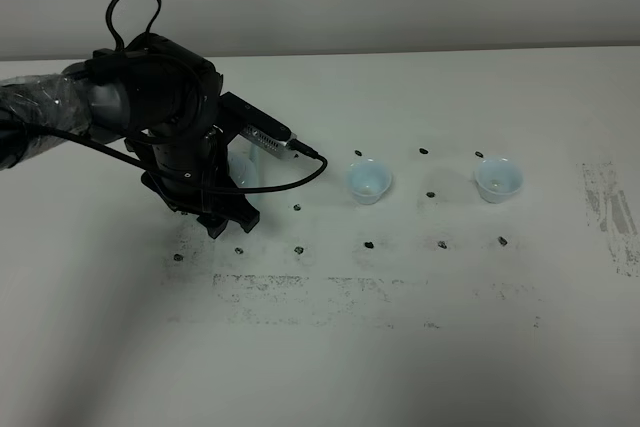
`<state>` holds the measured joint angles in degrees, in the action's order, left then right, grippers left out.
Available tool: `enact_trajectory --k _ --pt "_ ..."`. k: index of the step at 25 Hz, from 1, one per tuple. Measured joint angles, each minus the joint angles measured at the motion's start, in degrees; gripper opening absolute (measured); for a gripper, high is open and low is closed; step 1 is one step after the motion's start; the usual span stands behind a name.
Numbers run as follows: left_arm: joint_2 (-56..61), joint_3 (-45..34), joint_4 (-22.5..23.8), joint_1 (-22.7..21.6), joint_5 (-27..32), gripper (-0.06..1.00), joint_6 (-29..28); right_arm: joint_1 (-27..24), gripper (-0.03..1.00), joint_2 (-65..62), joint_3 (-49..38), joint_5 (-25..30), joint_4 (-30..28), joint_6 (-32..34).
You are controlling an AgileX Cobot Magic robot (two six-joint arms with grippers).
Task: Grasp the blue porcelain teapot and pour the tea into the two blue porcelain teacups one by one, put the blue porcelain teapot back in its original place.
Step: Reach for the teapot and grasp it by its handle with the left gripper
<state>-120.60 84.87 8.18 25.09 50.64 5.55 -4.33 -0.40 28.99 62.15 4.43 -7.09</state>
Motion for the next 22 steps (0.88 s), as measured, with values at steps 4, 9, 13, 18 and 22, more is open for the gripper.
enact_trajectory --k 4,9,13,18,22 --pt "0.0 0.1 -0.2 0.0 -0.6 0.53 0.0 0.0 0.48 0.0 0.0 0.0 0.0 0.0" --pt "0.0 0.1 -0.4 0.0 -1.3 0.53 0.0 0.0 0.48 0.0 0.0 0.0 0.0 0.0" --pt "0.0 0.1 -0.4 0.0 -2.3 0.53 0.0 0.0 0.48 0.0 0.0 0.0 0.0 0.1" --pt "0.0 0.1 -0.4 0.0 -2.5 0.53 0.0 0.0 0.48 0.0 0.0 0.0 0.0 0.1" --pt "-0.1 0.1 -0.4 0.0 -2.6 0.53 0.0 0.0 0.48 0.0 0.0 0.0 0.0 0.1"
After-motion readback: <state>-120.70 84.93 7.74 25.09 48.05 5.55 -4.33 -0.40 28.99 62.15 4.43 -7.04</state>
